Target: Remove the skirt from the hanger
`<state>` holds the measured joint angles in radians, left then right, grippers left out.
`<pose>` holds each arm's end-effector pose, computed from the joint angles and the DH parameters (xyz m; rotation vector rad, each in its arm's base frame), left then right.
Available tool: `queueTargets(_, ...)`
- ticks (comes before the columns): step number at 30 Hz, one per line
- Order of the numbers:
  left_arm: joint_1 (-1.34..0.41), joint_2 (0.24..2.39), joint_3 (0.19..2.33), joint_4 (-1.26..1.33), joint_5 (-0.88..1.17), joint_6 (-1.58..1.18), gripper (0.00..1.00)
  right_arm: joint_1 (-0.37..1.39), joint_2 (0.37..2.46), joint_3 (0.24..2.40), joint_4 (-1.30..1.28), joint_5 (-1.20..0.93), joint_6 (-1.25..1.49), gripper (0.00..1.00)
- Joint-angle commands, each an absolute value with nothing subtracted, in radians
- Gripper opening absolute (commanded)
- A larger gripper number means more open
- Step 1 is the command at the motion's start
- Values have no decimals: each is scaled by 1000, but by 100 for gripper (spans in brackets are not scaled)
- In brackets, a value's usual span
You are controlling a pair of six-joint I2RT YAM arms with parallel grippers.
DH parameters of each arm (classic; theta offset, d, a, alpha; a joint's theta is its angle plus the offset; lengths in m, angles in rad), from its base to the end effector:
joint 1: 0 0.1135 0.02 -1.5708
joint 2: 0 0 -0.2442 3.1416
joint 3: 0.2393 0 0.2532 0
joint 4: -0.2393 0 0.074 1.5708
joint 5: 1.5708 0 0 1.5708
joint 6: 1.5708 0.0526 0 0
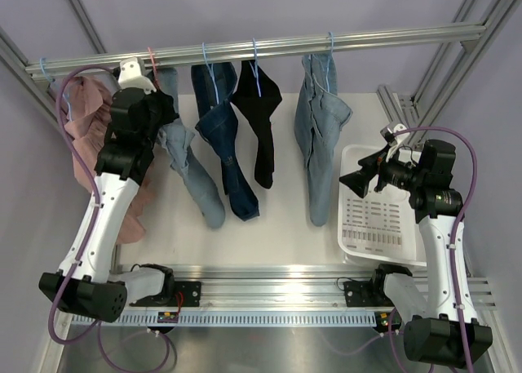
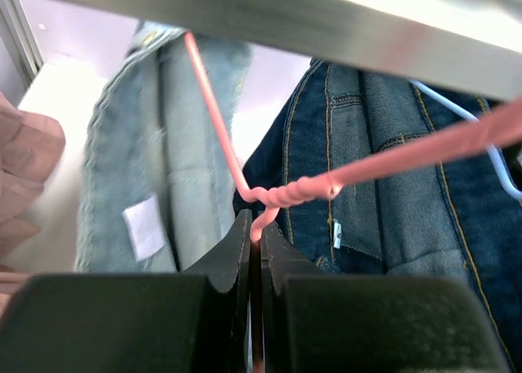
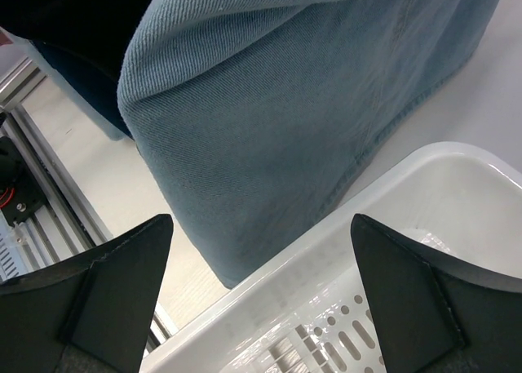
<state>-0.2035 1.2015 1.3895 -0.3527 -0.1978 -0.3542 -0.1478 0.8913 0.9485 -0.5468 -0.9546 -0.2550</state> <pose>0.2823 -0.0477 0.4256 -0.2756 1.7162 -0.2388 0.2050 0.0129 0.3283 -0.6619 1.7878 0.7040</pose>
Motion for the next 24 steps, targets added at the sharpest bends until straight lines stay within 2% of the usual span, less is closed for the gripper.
queueTargets(1,-202,1103,1402,-178,-153,-284,0,-146,884,968,-543,-999,-276,99)
queueTargets(9,-202,1042,1428,-221,-46,-259,0,-146,900,1018,-667,-1187,-393,99)
queueTargets(15,-202,967,1396,-284,-5,-264,0,-115,994,1195,-928,-1227,-621,99)
queueTargets(18,-202,919,1388,-325,51,-275,0,-14,1063,1301,-1028,-1161,-652,98)
queueTargets(24,-202,804,1336,-405,133,-316,0,283,1156,1463,-1015,-968,-597,97)
